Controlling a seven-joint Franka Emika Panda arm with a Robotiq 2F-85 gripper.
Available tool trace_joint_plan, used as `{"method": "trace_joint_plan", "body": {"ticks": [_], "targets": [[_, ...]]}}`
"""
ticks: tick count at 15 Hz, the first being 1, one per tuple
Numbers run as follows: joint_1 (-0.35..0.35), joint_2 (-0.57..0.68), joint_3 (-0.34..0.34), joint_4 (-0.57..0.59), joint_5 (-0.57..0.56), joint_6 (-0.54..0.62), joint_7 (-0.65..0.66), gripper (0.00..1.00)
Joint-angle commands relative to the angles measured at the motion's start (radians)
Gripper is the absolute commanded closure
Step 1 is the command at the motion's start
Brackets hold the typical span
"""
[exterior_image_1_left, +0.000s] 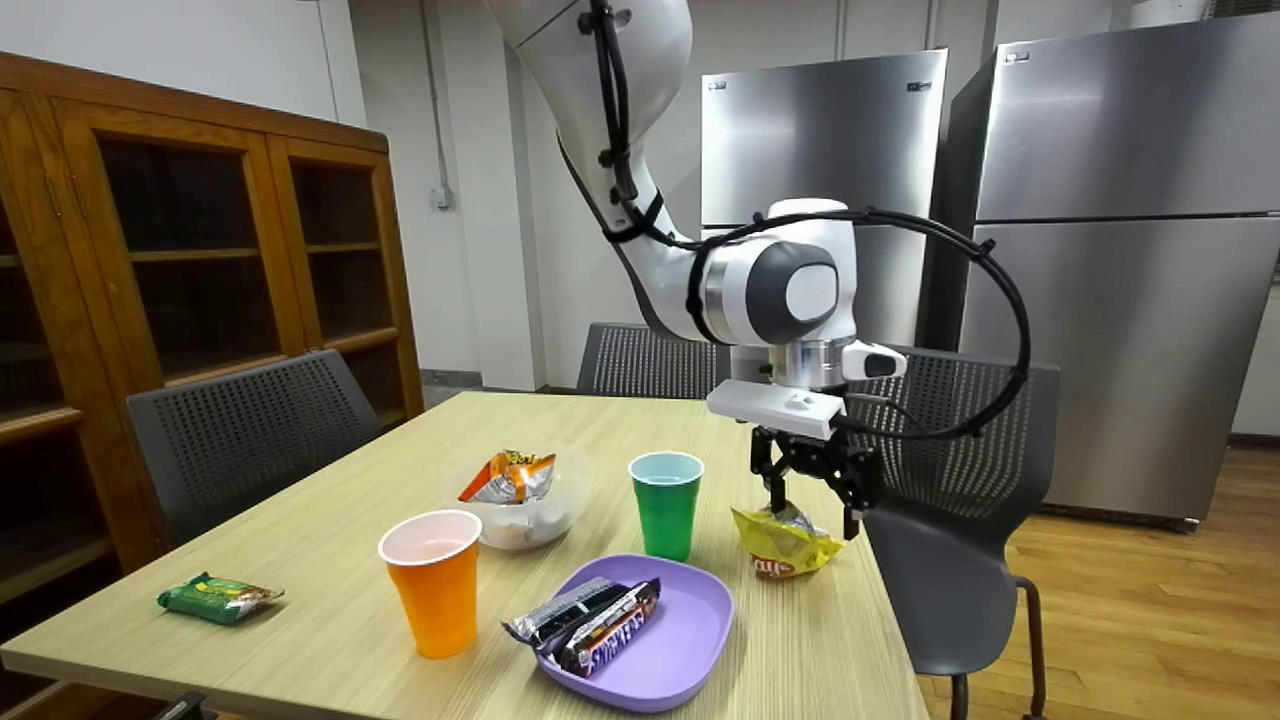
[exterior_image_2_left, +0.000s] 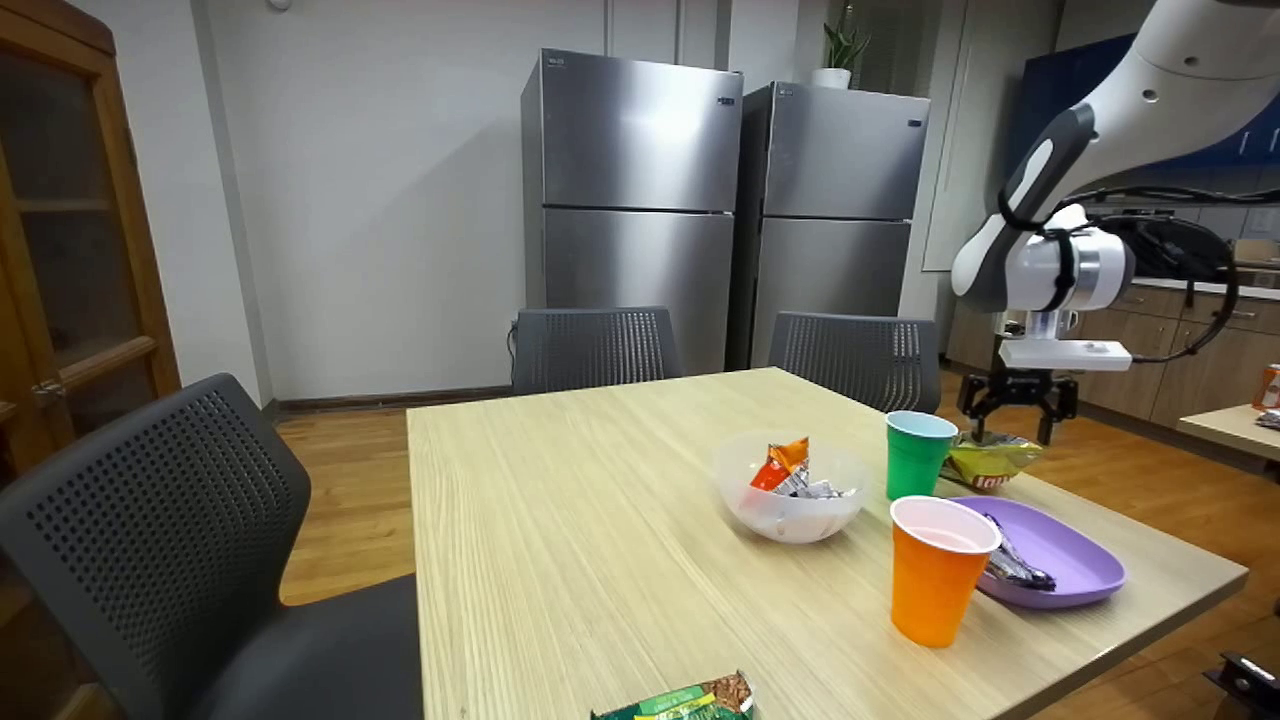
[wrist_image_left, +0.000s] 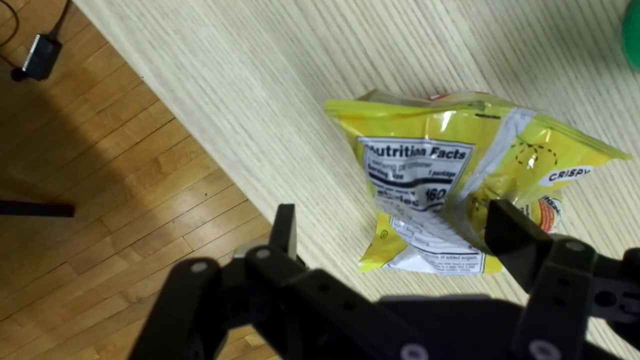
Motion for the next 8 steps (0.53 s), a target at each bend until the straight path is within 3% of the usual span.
{"method": "trace_joint_plan", "body": {"ticks": [1, 2, 8], "targets": [[-0.027, -0.004, 0.021, 0.020, -0.017, -0.026, -0.028, 0.28], [-0.027, -0.004, 0.022, 0.020, -0.017, -0.027, -0.031, 0.29], [-0.028, -0.002, 0.023, 0.017, -0.016, -0.027, -0.035, 0.76]]}}
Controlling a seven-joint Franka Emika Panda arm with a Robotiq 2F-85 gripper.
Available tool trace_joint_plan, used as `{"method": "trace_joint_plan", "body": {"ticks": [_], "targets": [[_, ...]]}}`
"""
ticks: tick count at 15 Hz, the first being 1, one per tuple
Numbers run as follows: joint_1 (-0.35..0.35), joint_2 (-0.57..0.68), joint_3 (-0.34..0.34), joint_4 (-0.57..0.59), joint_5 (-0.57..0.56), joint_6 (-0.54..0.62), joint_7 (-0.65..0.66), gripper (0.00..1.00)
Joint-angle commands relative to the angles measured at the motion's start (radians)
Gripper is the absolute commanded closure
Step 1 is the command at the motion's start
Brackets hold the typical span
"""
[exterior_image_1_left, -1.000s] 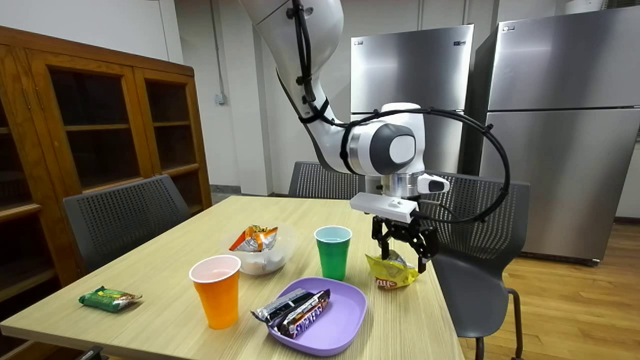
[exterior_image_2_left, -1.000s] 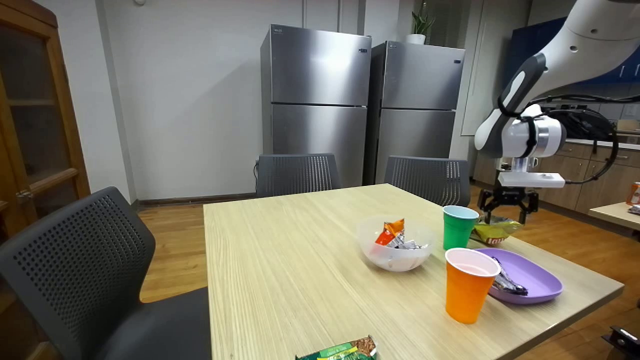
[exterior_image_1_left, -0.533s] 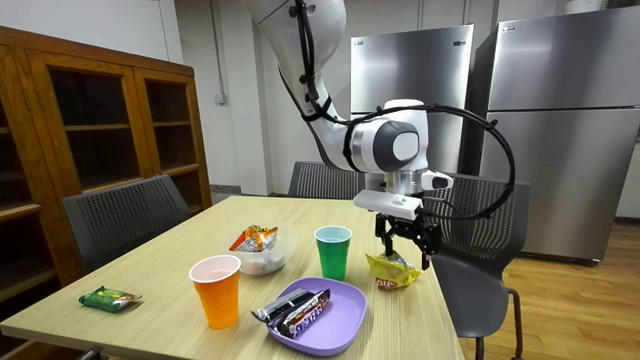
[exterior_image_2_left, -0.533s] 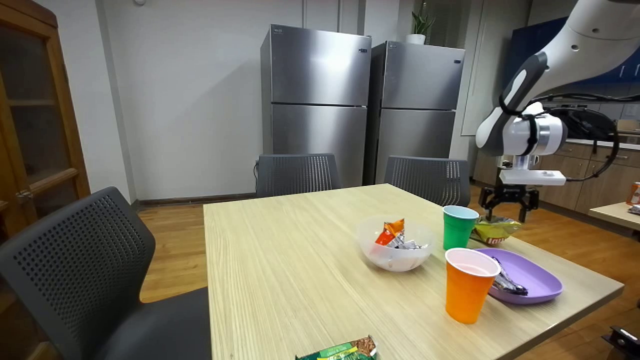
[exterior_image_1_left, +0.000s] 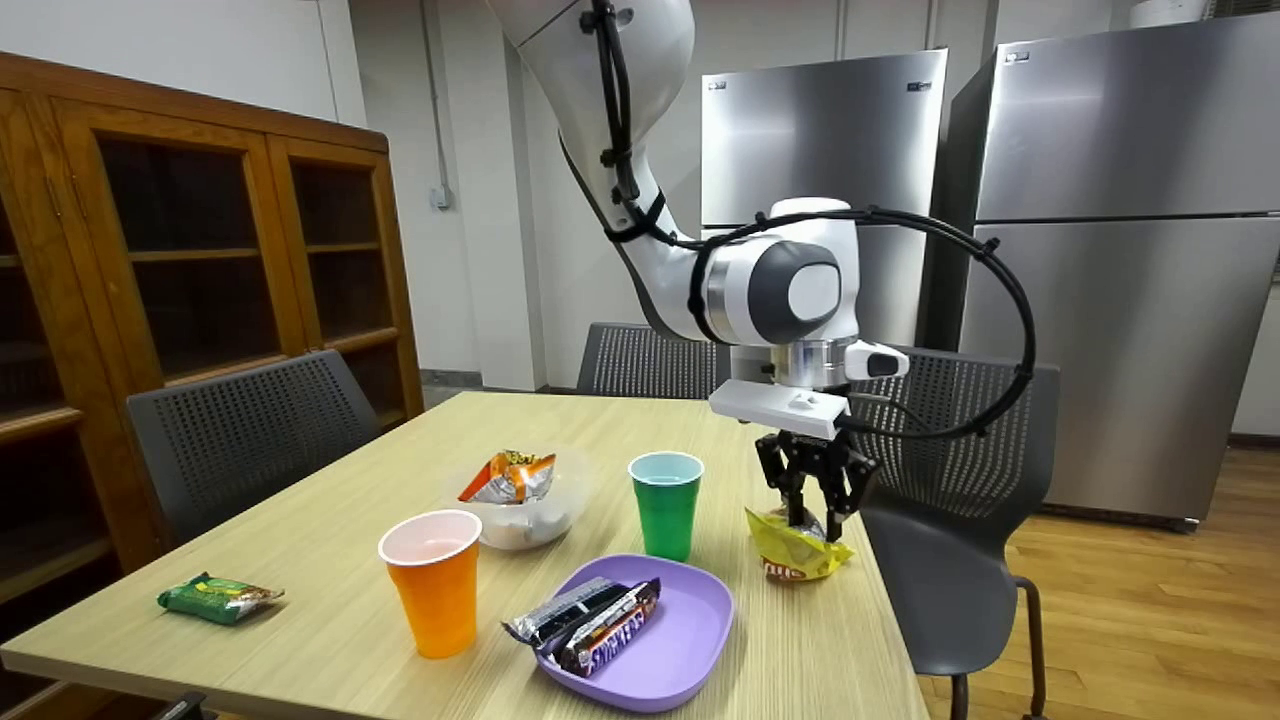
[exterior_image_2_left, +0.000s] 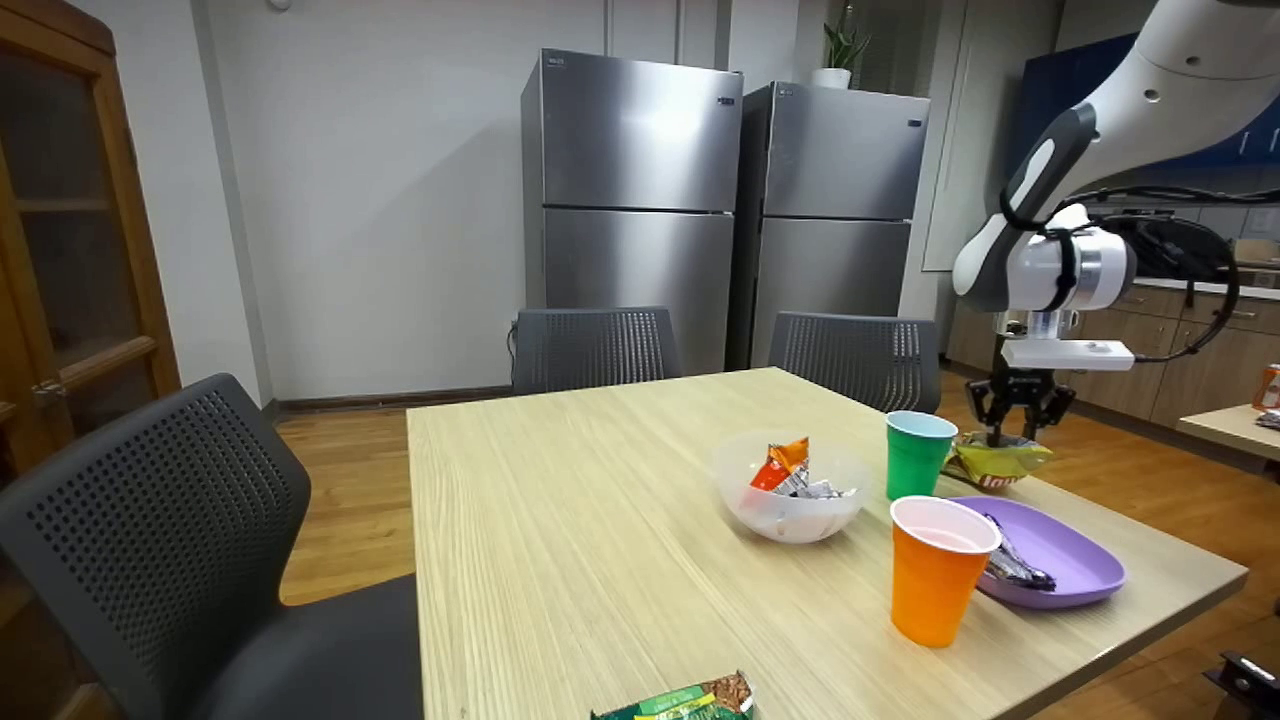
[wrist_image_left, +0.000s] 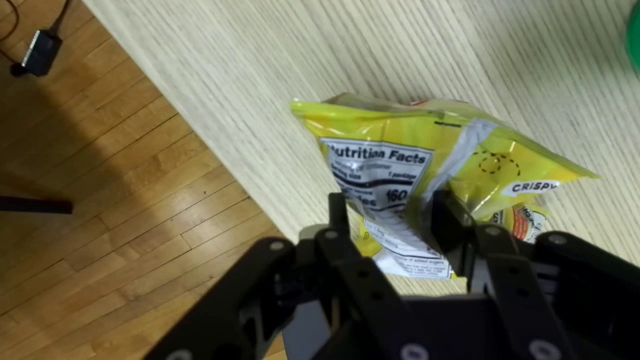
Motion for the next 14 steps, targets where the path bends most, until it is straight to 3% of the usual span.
{"method": "trace_joint_plan", "body": {"ticks": [1, 3, 4, 14], "targets": [[-0.025, -0.002, 0.022, 0.016, -0.015, -0.028, -0.020, 0.84], [-0.025, -0.002, 0.022, 0.014, -0.015, -0.027, -0.020, 0.98], [-0.025, -0.002, 0.022, 0.013, -0.015, -0.027, -0.020, 1.00], [-0.018, -0.076, 0.015, -0.048, -0.010, -0.027, -0.009, 1.00]]}}
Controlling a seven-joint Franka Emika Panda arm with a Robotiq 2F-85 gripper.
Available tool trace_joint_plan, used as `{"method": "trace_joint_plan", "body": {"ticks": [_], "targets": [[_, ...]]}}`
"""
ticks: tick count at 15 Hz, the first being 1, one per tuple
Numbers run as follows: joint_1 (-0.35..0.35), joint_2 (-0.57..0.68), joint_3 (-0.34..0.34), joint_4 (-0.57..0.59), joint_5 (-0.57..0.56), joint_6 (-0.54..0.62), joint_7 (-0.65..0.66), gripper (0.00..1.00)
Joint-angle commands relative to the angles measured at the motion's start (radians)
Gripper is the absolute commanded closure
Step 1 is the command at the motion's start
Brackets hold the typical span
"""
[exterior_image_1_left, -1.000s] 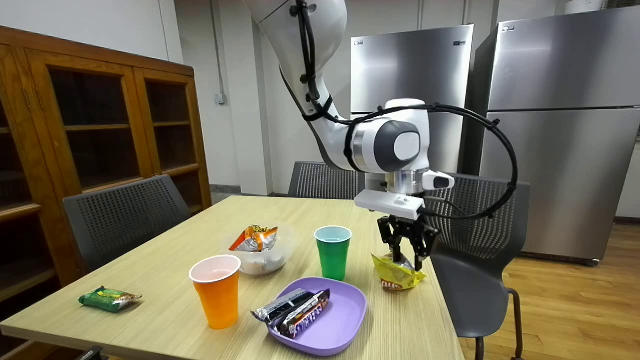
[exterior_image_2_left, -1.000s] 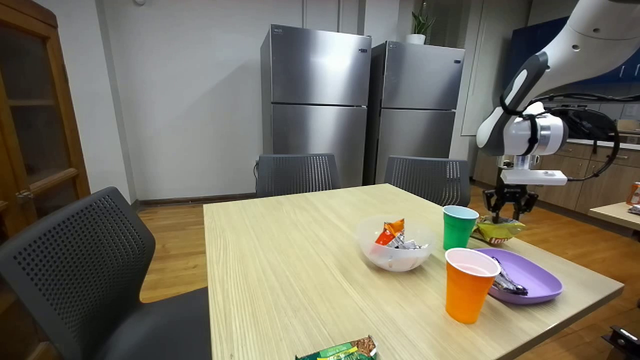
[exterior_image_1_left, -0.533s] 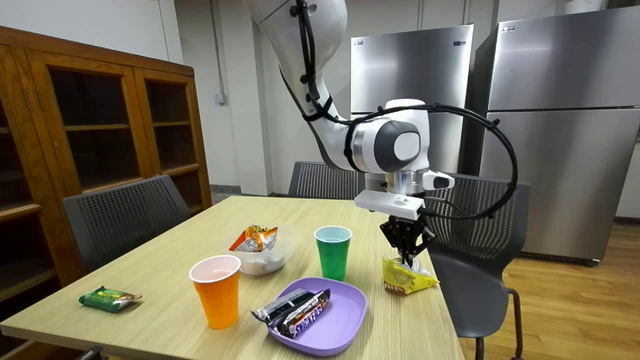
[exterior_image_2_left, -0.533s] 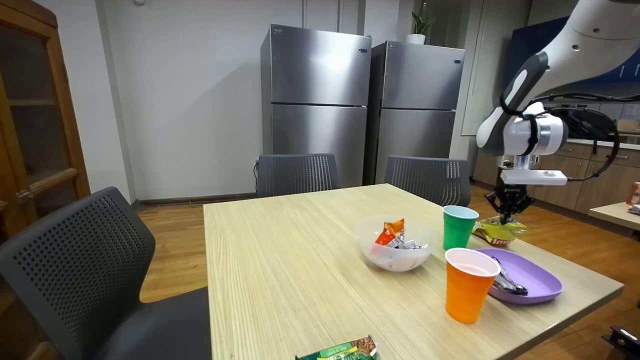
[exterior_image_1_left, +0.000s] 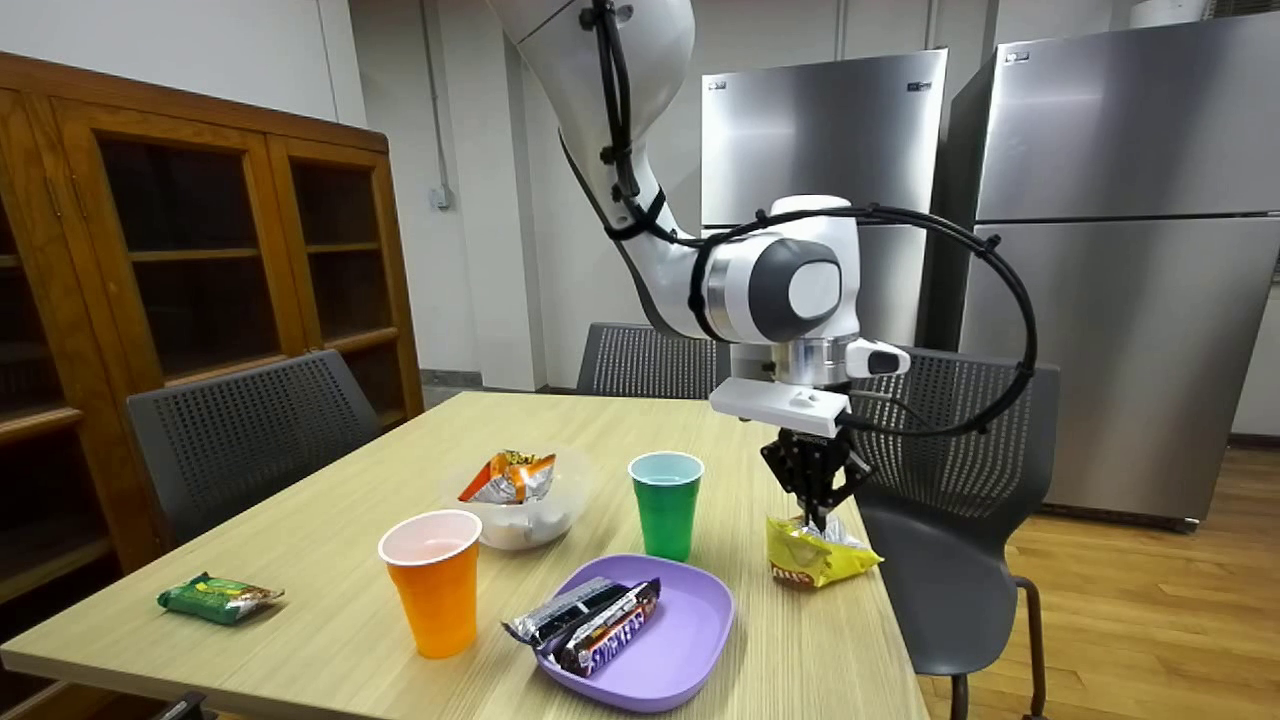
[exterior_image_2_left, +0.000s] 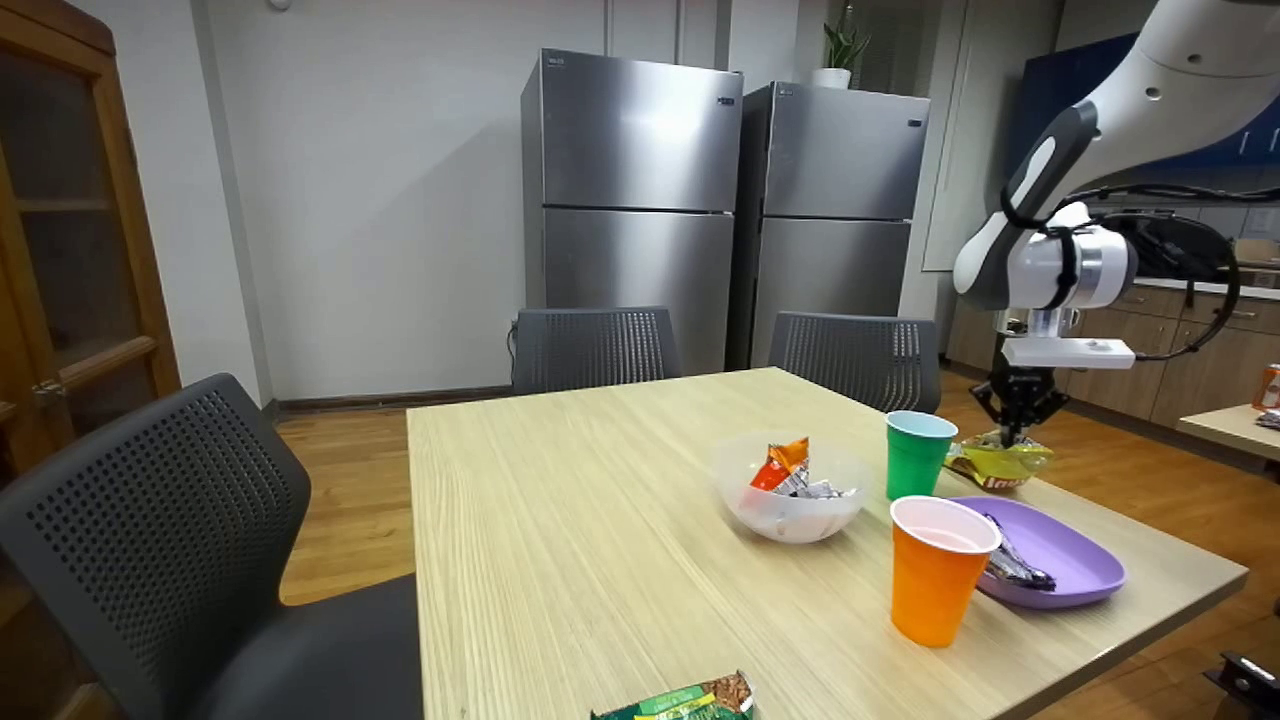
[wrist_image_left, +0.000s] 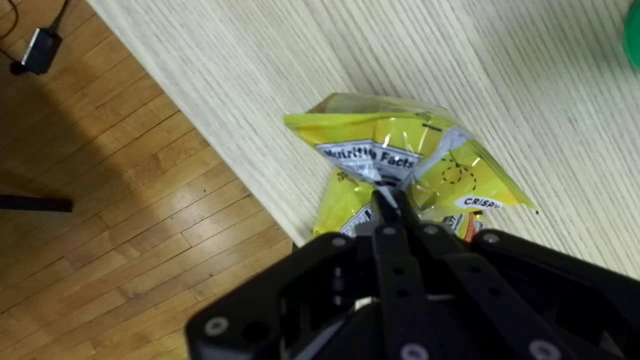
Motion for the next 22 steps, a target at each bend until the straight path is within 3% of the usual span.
{"method": "trace_joint_plan", "body": {"ticks": [1, 10, 22], "targets": [[-0.018, -0.089, 0.015, -0.061, -0.008, -0.022, -0.011, 1.00], [-0.012, -0.307, 0.013, -0.232, 0.010, 0.001, -0.016, 1.00], [0.041, -0.572, 0.006, -0.368, 0.038, -0.110, 0.001, 1.00]]}}
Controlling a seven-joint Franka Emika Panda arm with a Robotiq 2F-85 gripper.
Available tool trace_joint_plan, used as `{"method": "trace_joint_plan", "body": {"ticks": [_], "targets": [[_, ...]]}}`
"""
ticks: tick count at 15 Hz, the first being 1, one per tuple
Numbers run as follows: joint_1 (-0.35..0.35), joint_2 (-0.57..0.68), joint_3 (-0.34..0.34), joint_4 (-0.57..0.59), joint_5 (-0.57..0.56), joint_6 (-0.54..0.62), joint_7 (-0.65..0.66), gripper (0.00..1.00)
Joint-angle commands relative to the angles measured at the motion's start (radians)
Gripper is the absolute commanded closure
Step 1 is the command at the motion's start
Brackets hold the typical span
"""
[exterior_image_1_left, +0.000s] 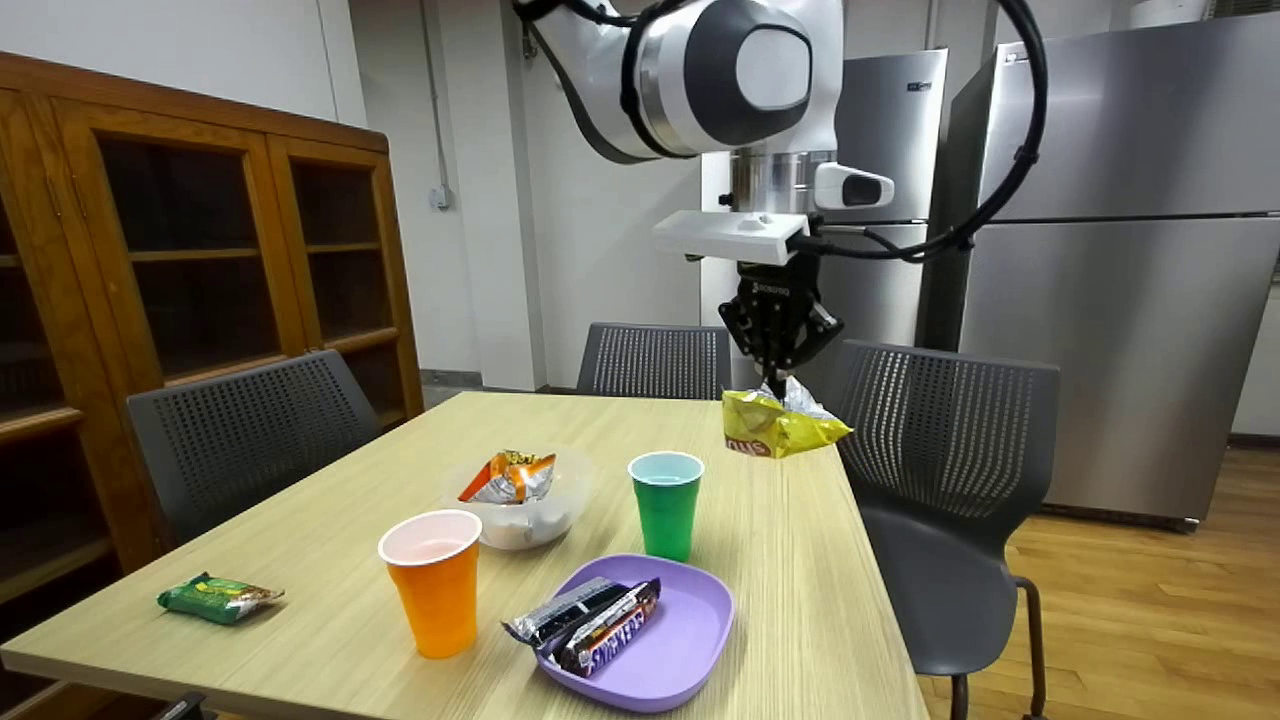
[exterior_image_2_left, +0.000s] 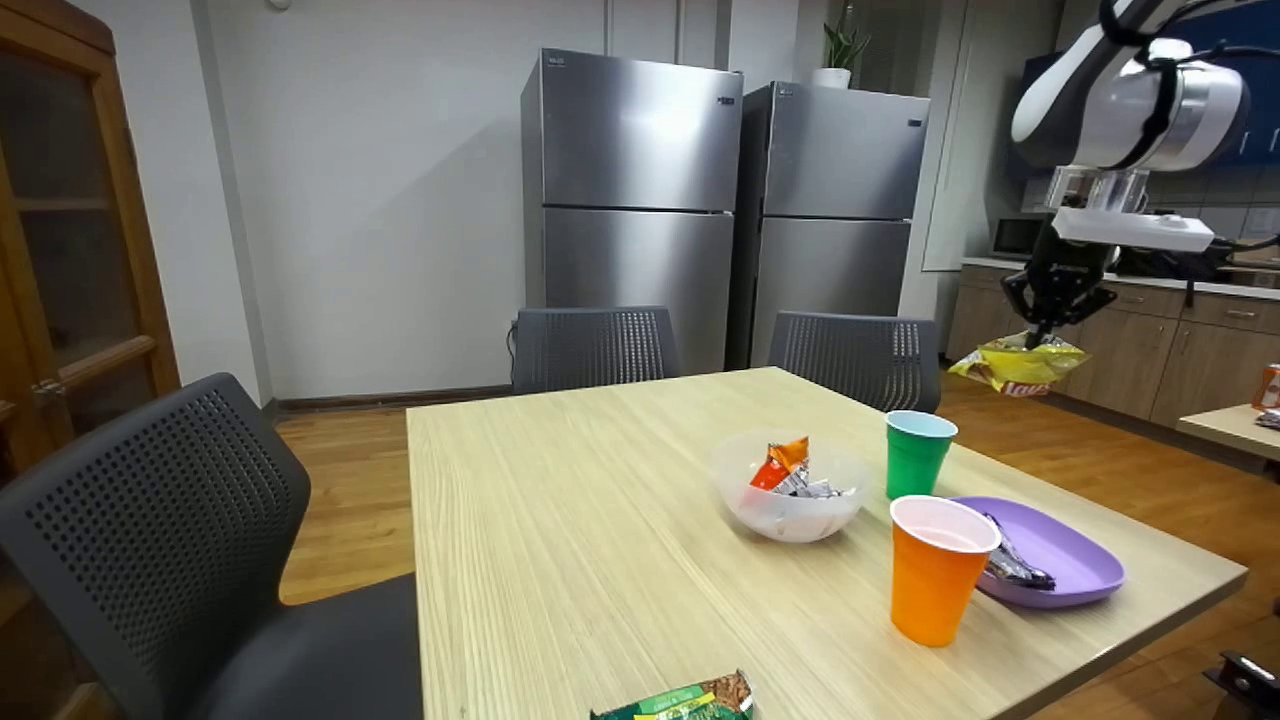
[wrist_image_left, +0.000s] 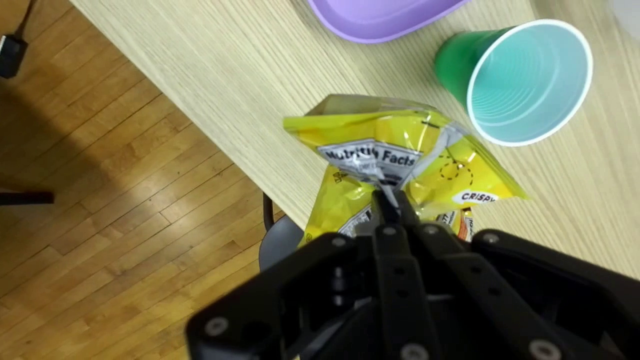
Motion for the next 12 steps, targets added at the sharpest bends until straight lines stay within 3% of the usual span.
{"method": "trace_joint_plan", "body": {"ticks": [1, 12], "targets": [[0.034, -0.098, 0.007, -0.066, 0.001, -0.024, 0.002, 1.00], [0.161, -0.166, 0.052, -0.129, -0.041, -0.015, 0.020, 1.00]]}}
